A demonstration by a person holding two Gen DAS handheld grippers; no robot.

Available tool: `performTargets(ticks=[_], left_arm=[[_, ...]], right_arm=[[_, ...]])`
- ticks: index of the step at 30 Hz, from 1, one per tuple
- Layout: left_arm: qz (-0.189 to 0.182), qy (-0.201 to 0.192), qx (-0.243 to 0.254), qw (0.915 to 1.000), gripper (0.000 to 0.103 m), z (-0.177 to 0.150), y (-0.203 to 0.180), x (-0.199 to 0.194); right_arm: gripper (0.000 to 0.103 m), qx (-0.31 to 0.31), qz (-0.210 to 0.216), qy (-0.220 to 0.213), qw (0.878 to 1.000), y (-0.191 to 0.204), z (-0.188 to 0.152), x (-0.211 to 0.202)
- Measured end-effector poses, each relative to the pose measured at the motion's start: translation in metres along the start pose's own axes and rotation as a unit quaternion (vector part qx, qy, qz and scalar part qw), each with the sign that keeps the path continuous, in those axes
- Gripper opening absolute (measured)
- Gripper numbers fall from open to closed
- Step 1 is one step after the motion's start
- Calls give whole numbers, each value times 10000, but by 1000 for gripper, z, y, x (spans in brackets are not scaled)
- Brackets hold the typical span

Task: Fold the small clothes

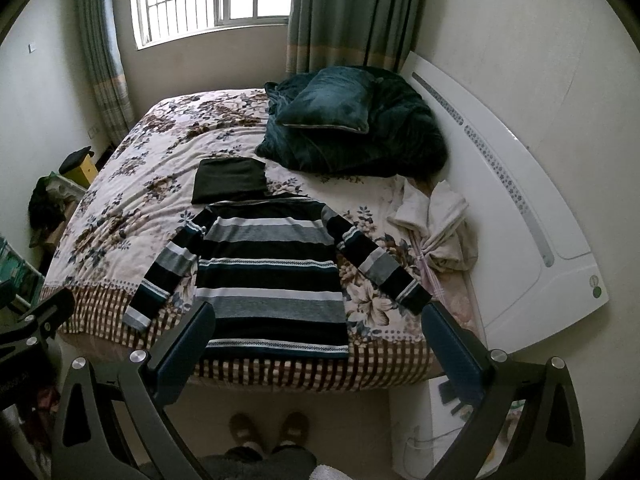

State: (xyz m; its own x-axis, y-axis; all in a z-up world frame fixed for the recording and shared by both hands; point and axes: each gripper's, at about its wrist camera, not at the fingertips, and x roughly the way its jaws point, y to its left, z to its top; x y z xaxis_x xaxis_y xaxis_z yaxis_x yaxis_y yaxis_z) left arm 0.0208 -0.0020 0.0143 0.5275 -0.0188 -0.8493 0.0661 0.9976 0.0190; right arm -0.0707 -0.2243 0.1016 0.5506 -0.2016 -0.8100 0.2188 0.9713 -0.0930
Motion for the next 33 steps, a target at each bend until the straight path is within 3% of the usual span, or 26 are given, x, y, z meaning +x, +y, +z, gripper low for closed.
performTargets(ticks=[8, 11, 14, 17, 20, 24, 28, 33], left_arm=[[-9, 2, 14, 10000, 103, 2, 0, 0], [30, -68, 47, 10000, 103, 20, -14, -7], [148, -235, 77, 9996, 103, 34, -19, 6], [382, -325, 254, 9984, 103, 57, -32, 52], [417, -216, 359, 9983, 103, 56, -35, 99], [563, 216, 434, 9972, 103, 60, -52, 189], [610, 684, 367, 9951, 103, 58, -74, 271], [917, 1266, 290, 9873, 103, 52, -114, 386]], right_arm=[[103, 5, 4, 1, 10000, 0, -2, -1], [103, 75, -2, 25, 10000, -1, 0, 1], [103, 265, -114, 53, 9996, -7, 3, 13], [103, 588, -262, 271, 9976, -22, 6, 49], [103, 1025, -478, 520, 9922, -44, 1, 101], [103, 1690, -858, 886, 9779, -86, -9, 190], [103, 2462, -1145, 1307, 9535, -158, -35, 289], [103, 3448, -1395, 1810, 9104, -255, -83, 427]])
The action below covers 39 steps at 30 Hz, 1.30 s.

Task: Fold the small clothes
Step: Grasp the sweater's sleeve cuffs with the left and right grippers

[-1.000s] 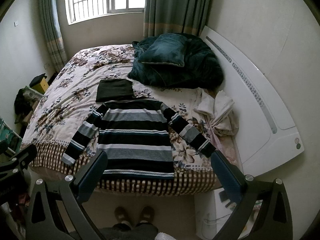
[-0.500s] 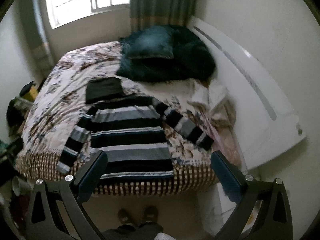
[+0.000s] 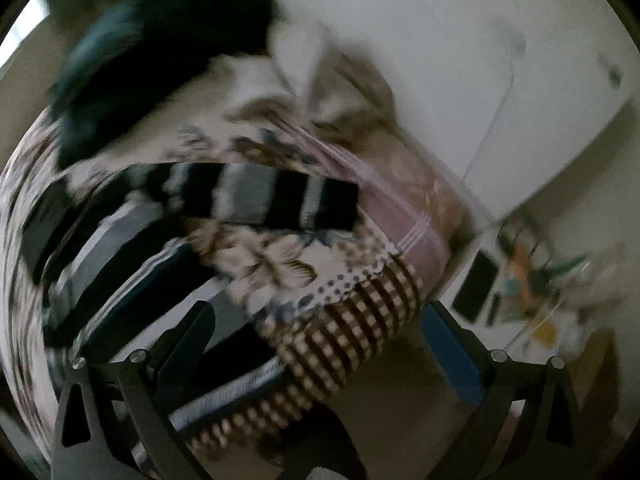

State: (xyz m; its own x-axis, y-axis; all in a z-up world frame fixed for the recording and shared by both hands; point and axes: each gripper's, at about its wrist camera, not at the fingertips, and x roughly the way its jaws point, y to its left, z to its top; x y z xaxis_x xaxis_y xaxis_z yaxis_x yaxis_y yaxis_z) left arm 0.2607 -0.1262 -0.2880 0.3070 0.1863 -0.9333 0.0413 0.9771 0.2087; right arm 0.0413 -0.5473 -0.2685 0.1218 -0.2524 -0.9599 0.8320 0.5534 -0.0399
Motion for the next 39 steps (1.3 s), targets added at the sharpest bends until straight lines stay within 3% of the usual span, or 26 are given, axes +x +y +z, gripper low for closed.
performTargets(ticks=[6, 12, 16, 18, 20, 22, 27, 31, 35, 39], left_arm=[[6, 670, 39, 9977, 103, 15, -64, 111], [199, 931, 96, 9954, 103, 27, -102, 185], [149, 947, 32, 9954, 103, 36, -112, 206], [116, 931, 7, 9956, 103, 37, -111, 212], [48, 961, -50, 9953, 103, 36, -108, 217], [-12, 982, -137, 9951, 103, 37, -101, 221], [-109, 949, -428, 9945, 103, 38, -69, 220], [-154, 841, -599, 9945, 103, 41, -33, 216], [-106, 685, -792, 9944, 103, 46, 12, 214], [29, 554, -1052, 9929, 103, 51, 67, 217]], right_arm=[[103, 1192, -108, 601, 9910, -46, 49, 167], [100, 2186, 218, 960, 9708, -58, 62, 275], [81, 2655, 407, 975, 9583, -55, 65, 308], [61, 2753, 458, 730, 9575, -50, 68, 307], [27, 2700, 379, 453, 9611, -41, 71, 299], [15, 2570, 311, 208, 9657, -28, 74, 286], [11, 1871, 309, -311, 9814, 25, 85, 231], [10, 1015, 554, -713, 9907, 95, 95, 168], [9, -80, 945, -1010, 9904, 196, 84, 108], [9, -1173, 1485, -916, 9777, 329, 51, 76]])
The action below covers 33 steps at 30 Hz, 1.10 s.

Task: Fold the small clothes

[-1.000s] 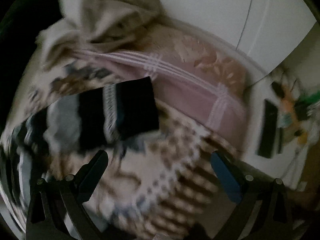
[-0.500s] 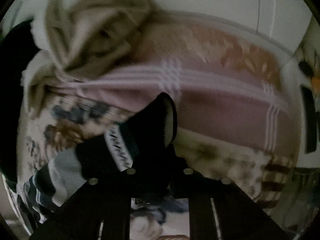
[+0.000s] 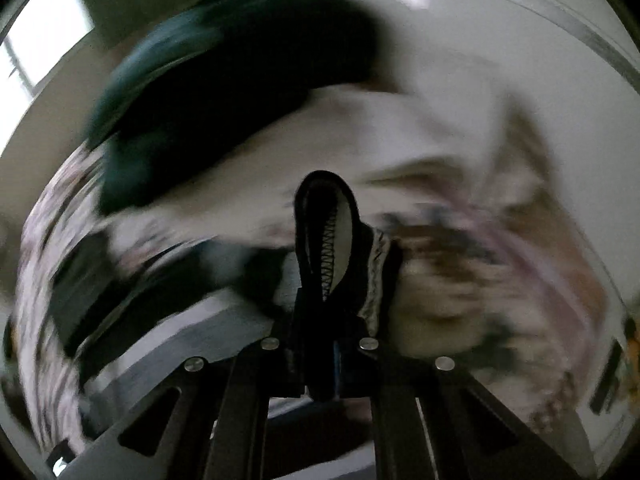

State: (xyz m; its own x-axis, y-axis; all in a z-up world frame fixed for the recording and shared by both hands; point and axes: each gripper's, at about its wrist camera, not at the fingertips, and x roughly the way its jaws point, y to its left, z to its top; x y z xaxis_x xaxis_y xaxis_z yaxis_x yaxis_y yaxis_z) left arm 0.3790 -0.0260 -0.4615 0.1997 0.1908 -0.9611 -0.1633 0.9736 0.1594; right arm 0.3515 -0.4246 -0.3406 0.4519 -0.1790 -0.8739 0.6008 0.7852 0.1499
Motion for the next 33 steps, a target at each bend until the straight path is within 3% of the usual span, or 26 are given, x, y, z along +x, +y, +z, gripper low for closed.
performTargets(ticks=[4, 6, 11, 15, 21, 23, 24, 25, 26, 28, 31, 33], left_arm=[[160, -142, -221, 9995, 103, 16, 53, 12], [243, -139, -317, 9991, 103, 20, 73, 21], [294, -25, -559, 9980, 103, 27, 106, 47], [245, 49, -697, 9973, 103, 33, 121, 64], [191, 93, -759, 9969, 103, 38, 130, 69], [149, 169, -789, 9966, 103, 39, 132, 68], [110, 164, -793, 9967, 103, 42, 134, 64], [75, 130, -771, 9969, 103, 44, 134, 60], [30, 90, -736, 9972, 103, 47, 134, 55], [-210, -53, -615, 9979, 103, 58, 128, 42], [-727, -242, -382, 9963, 103, 84, 102, 29], [-987, -203, -226, 9947, 103, 100, 77, 33]], right_arm=[[9, -1027, 598, 296, 9925, 149, -36, 32], [8, -1345, 750, 468, 9870, 206, -61, 49], [8, -2209, 728, 932, 9681, 326, -135, 103], [8, -2487, 585, 1092, 9606, 362, -169, 137], [8, -2826, 527, 1451, 9467, 387, -185, 161], [13, -2875, 606, 1833, 9381, 387, -187, 172], [16, -2703, 856, 1976, 9384, 376, -180, 172], [29, -2531, 1023, 2052, 9399, 364, -173, 168], [49, -2300, 1154, 2102, 9432, 348, -164, 163], [62, -1697, 1280, 2017, 9561, 295, -140, 143], [62, -853, 835, 1774, 9769, 200, -113, 117], [62, -160, 541, 1692, 9840, 128, -102, 109]])
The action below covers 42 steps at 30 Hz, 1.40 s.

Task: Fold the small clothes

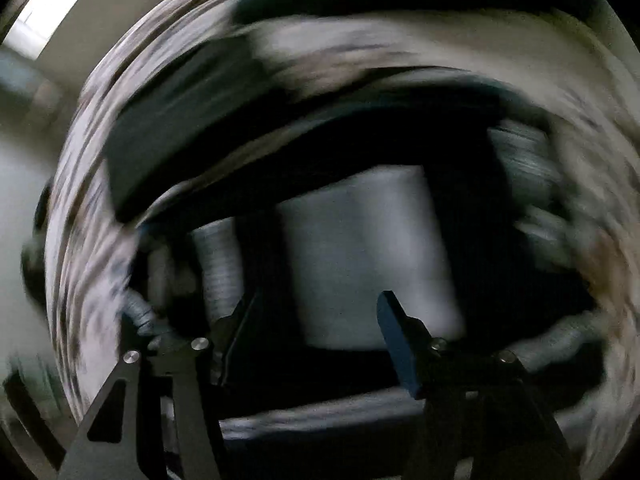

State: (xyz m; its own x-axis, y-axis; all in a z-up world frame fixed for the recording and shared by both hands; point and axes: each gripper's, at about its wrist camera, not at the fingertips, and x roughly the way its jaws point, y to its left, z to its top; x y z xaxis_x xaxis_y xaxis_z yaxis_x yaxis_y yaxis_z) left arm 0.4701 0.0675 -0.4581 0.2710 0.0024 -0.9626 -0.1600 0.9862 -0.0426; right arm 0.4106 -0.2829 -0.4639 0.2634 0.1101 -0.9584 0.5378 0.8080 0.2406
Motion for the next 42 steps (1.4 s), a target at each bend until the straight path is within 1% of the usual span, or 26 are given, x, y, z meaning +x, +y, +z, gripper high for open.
performTargets(ticks=[4, 6, 7, 8, 9, 10, 11, 12, 13, 14, 15, 16, 19, 22, 24, 25, 26, 27, 28, 30, 31, 34, 37, 39, 41, 42], left_arm=[[-219, 203, 263, 9992, 100, 29, -50, 38], [-100, 223, 405, 9989, 87, 40, -66, 52], [-166, 189, 490, 9985, 73, 45, -75, 59], [-176, 159, 553, 9982, 32, 47, -81, 64], [-106, 181, 656, 9976, 13, 48, -88, 71], [-26, 179, 689, 9975, 6, 47, -89, 73], [-6, 94, 673, 9977, 5, 46, -87, 73], [-31, -42, 607, 9981, 5, 45, -80, 69], [-69, -95, 557, 9984, 5, 43, -74, 66], [-60, -129, 515, 9986, 3, 42, -68, 64], [59, -133, 478, 9988, 3, 40, -61, 63], [112, -87, 432, 9990, 3, 37, -56, 62], [160, 111, 288, 9994, 8, 31, -44, 57], [139, 138, 439, 9988, 10, 29, -51, 37], [182, -26, 727, 9972, 11, 29, -66, 11], [196, -88, 808, 9965, 20, 28, -72, 0], [186, -128, 865, 9960, 35, 27, -76, -10], [64, -114, 853, 9963, 44, 23, -83, -22], [-111, -100, 797, 9967, 59, 19, -90, -31], [-534, -13, 785, 9955, 64, 22, -114, -35], [-840, 70, 928, 9921, 64, 25, -139, -34], [-1377, 45, 1547, 9783, 64, 32, -216, -24], [-1851, 262, 2493, 9502, 64, 33, -309, 10], [-1842, 447, 3072, 9326, 64, 31, -355, 34], [-1874, 711, 3531, 9139, 64, 25, -389, 53], [-1747, 801, 3846, 9029, 64, 21, -406, 67]], right_arm=[[62, 1090, -80, 31, 9940, -96, 10, 1], [63, 1570, 181, 78, 9874, -130, 13, 11], [62, 1764, 331, 59, 9837, -143, 15, 16], [62, 1893, 444, 35, 9809, -152, 16, 20], [62, 2021, 593, 4, 9776, -160, 17, 24], [60, 2126, 757, -33, 9742, -164, 18, 29], [54, 2219, 839, -42, 9714, -169, 20, 34], [50, 2296, 884, -38, 9693, -172, 22, 39], [36, 2372, 983, -37, 9665, -174, 24, 45], [15, 2385, 952, -18, 9665, -173, 24, 48], [6, 2361, 866, -43, 9679, -170, 23, 50], [4, 2281, 776, -108, 9705, -168, 22, 50], [4, 1840, 440, -56, 9819, -156, 18, 47], [4, 1530, 521, 93, 9868, -154, 18, 45], [11, 1645, 761, 227, 9832, -163, 19, 43], [24, 1738, 857, 261, 9807, -164, 18, 42], [39, 1871, 973, 263, 9772, -171, 17, 40], [42, 2029, 1109, 228, 9726, -178, 16, 38], [43, 2152, 1210, 208, 9688, -185, 15, 38], [43, 2313, 1374, 158, 9630, -195, 16, 39], [43, 2429, 1484, 135, 9586, -201, 16, 42], [43, 2837, 1789, 84, 9420, -221, 12, 49], [42, 3202, 2073, -32, 9244, -234, 9, 57], [35, 3341, 2138, -93, 9179, -241, 6, 58], [20, 3348, 2096, -152, 9186, -250, 4, 55], [18, 3318, 2058, -187, 9205, -249, 5, 54]])
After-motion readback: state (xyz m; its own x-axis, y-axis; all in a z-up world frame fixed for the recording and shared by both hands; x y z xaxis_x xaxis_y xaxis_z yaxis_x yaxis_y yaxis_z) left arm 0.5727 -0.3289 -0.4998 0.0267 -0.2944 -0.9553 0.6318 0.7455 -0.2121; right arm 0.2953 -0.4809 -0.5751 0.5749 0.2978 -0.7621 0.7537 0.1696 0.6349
